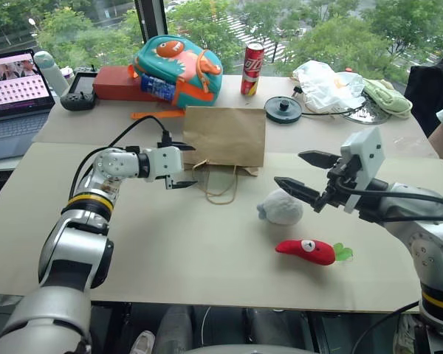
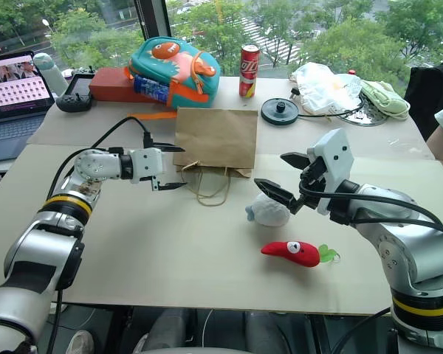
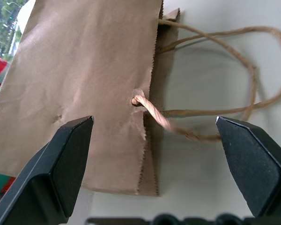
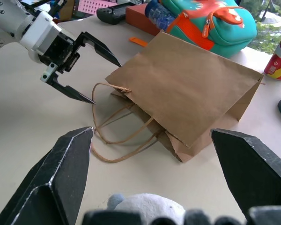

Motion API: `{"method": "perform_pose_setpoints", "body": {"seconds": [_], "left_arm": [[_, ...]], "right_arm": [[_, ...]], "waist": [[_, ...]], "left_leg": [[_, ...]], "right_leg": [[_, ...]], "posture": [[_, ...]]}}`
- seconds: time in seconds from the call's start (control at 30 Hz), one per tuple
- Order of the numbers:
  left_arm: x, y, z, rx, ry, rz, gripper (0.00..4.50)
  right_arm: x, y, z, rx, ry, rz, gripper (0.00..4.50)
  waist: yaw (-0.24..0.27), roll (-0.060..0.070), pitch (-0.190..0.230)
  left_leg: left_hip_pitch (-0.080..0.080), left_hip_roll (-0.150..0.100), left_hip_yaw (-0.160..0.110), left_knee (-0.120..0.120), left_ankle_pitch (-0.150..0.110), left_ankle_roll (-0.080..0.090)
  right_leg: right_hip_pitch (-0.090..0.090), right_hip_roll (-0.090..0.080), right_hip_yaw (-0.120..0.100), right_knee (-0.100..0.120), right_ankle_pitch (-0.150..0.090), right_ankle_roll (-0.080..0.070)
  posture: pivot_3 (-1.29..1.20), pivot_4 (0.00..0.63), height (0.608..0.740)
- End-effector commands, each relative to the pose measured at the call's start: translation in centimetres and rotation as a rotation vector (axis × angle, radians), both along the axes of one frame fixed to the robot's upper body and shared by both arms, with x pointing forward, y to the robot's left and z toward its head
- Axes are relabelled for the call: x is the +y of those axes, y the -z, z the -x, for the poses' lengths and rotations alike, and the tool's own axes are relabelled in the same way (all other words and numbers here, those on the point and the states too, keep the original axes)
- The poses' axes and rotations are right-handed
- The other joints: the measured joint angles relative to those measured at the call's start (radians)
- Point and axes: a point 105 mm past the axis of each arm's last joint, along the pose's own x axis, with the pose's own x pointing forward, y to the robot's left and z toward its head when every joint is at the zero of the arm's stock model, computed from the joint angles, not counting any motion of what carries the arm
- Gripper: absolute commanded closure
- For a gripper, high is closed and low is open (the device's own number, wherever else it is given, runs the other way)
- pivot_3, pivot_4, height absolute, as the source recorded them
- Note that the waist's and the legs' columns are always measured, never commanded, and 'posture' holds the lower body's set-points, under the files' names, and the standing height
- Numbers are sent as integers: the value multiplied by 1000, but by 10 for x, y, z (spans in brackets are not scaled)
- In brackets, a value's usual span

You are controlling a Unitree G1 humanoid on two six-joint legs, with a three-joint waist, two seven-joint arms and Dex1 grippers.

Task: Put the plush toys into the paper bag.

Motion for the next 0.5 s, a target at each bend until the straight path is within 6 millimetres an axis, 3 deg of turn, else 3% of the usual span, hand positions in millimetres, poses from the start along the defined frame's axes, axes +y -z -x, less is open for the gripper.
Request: {"method": "perform_pose_setpoints", "body": {"seconds": [0.03, 0.27, 0.37, 0.5], "left_arm": [[-13, -12, -2, -67, 38, 26, 0], [-25, -11, -2, -68, 57, 41, 0], [-26, -6, -1, -54, 65, 24, 698], [-23, 1, 0, -42, 61, 3, 2119]], "right_arm": [[2, -13, 5, -58, 21, -27, 64], [3, -11, 6, -58, 45, -43, 64], [3, -11, 6, -58, 50, -45, 0], [3, -11, 5, -57, 53, -48, 0]], "waist": [[-1, 0, 0], [-2, 0, 0], [-4, 0, 0], [-4, 0, 0]], "left_leg": [[0, 0, 0, 0, 0, 0], [-1, 0, -1, 2, 0, 0], [-1, 0, -2, 2, 0, 0], [-1, 0, -2, 2, 0, 0]], "right_leg": [[0, 0, 0, 0, 0, 0], [0, 0, -1, 1, 0, 0], [0, 0, -1, 1, 0, 0], [0, 0, -2, 2, 0, 0]], "posture": [[0, 150, 728], [0, 150, 728], [0, 150, 728], [0, 150, 728]]}}
